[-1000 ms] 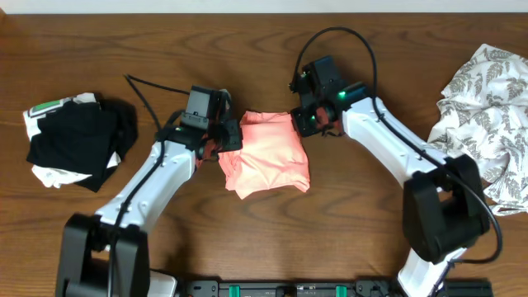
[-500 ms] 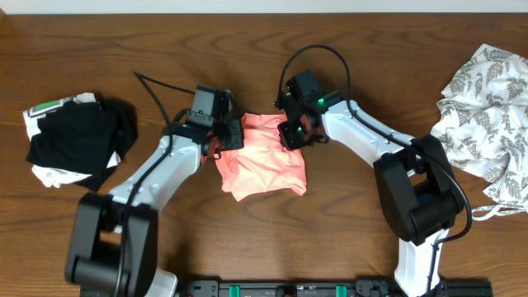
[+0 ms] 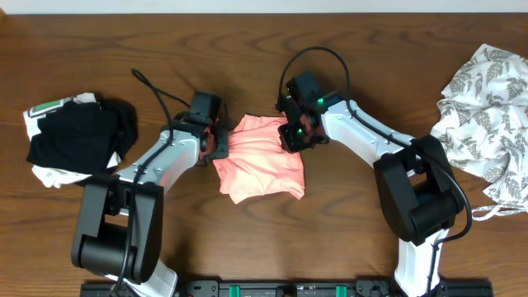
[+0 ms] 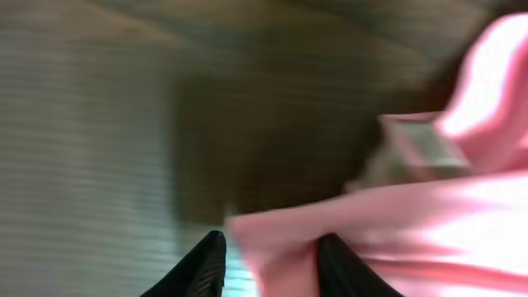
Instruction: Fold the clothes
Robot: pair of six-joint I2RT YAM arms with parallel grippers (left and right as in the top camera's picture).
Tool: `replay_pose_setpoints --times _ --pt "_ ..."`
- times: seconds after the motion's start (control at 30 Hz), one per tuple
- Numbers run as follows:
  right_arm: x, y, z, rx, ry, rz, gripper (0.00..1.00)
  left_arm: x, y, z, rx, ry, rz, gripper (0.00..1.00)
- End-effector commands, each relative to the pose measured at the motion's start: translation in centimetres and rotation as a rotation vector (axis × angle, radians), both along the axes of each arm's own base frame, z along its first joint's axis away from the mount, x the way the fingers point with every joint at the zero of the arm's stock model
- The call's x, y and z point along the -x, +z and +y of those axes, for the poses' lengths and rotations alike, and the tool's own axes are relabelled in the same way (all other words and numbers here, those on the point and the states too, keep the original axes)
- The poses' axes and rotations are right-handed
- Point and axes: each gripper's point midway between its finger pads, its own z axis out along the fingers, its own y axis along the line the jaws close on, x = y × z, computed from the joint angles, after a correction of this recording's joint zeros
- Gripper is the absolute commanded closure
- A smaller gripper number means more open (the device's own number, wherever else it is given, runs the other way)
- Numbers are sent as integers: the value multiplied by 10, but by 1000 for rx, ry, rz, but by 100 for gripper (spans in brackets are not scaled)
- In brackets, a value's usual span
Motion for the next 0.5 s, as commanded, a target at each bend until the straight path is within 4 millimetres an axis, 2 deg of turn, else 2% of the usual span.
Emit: replay_pose_setpoints --times 0.0,0.13,0.23,0.37,0.47 --pt "2 -3 -1 18 7 6 81 -1 -3 26 -72 33 6 60" --pt "2 -3 -2 18 7 7 82 -4 3 36 -67 65 -8 59" --pt "1 -4 -3 26 5 2 83 -3 15 36 -46 68 -24 59" --pt "-3 -5 -13 72 -12 -11 87 1 41 17 68 32 -59 59" --pt "-9 8 -14 63 -3 -38 85 6 68 -7 210 -21 -92 59"
